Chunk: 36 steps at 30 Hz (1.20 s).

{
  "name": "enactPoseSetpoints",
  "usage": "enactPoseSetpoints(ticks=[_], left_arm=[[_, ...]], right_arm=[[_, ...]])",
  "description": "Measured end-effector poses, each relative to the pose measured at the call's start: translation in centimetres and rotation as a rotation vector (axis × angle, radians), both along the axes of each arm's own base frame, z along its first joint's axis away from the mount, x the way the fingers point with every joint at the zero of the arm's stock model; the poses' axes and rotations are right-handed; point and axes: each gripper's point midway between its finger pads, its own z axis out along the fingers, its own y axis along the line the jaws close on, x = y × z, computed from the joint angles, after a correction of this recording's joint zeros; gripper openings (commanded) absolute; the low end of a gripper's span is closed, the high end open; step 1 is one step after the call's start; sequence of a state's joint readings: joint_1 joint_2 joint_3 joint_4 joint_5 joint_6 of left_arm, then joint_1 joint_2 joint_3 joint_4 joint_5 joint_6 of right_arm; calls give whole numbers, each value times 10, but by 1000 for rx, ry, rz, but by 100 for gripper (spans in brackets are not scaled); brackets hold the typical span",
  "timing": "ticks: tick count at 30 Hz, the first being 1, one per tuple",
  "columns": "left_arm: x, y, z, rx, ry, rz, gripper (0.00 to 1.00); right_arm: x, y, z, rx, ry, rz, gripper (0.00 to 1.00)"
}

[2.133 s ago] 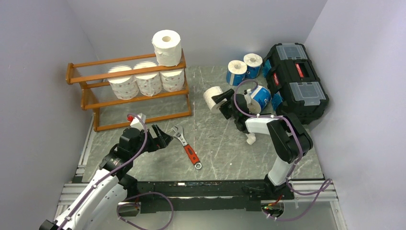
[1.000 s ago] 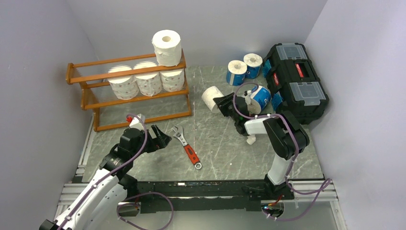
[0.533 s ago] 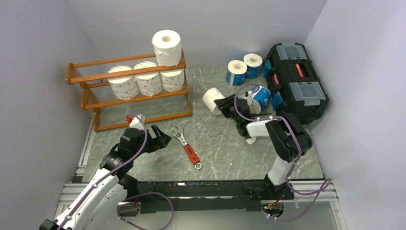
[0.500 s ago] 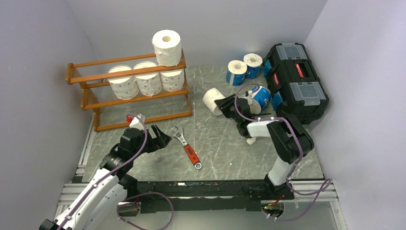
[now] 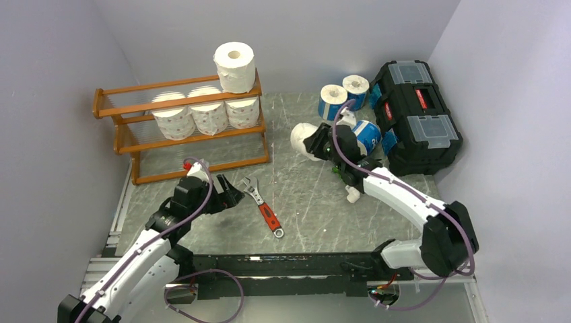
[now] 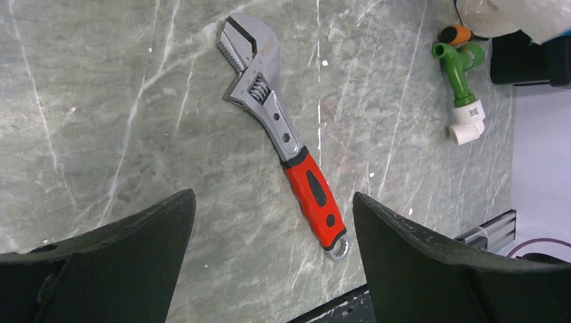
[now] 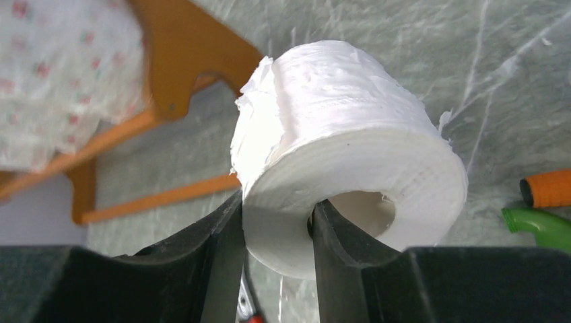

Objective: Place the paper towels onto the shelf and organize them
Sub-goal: Place the paper towel at the center of the board.

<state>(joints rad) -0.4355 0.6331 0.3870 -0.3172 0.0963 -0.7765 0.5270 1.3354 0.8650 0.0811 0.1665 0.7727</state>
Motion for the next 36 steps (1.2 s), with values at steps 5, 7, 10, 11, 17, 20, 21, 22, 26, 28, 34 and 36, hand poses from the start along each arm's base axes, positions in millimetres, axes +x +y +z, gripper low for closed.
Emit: enactPoseSetpoints(ticks=[5,7,10,11,17,20,21,22,26,28,34,36], left_arm=[[0,-4,-5,-5,28,-13,92],[0,-4,-5,-8,30,-12,92],[0,-5,-4,-16,30,-7,92],[0,-5,-3,-20,28,-4,92],[0,-4,0,-41,21,12,92],[0,-4,0,-47,25,19,92],[0,-4,0,-48,26,20,92],[0,-4,0,-47,28,20,92],[0,-4,-2,-45,33,21,92],[0,-4,-2,-44,33,22,92],[1,-2,-3,-36,35,33,92],[1,-1,-5,-31,39,36,91]], right_arm=[[-48,32,8,-205,-15,186,36],[-66,40,2,-282,4,258,36],[-87,45,-8,-406,48,344,37],[-93,47,-10,-449,62,372,37],[-105,65,-19,-657,115,502,37],[-109,71,-33,-743,137,540,37],[-111,72,-40,-772,150,555,37],[-114,72,-47,-800,165,570,38],[-125,72,-72,-882,218,625,39],[-129,73,-80,-917,238,648,40],[-132,77,-85,-945,245,681,64],[-131,80,-82,-941,236,683,74]])
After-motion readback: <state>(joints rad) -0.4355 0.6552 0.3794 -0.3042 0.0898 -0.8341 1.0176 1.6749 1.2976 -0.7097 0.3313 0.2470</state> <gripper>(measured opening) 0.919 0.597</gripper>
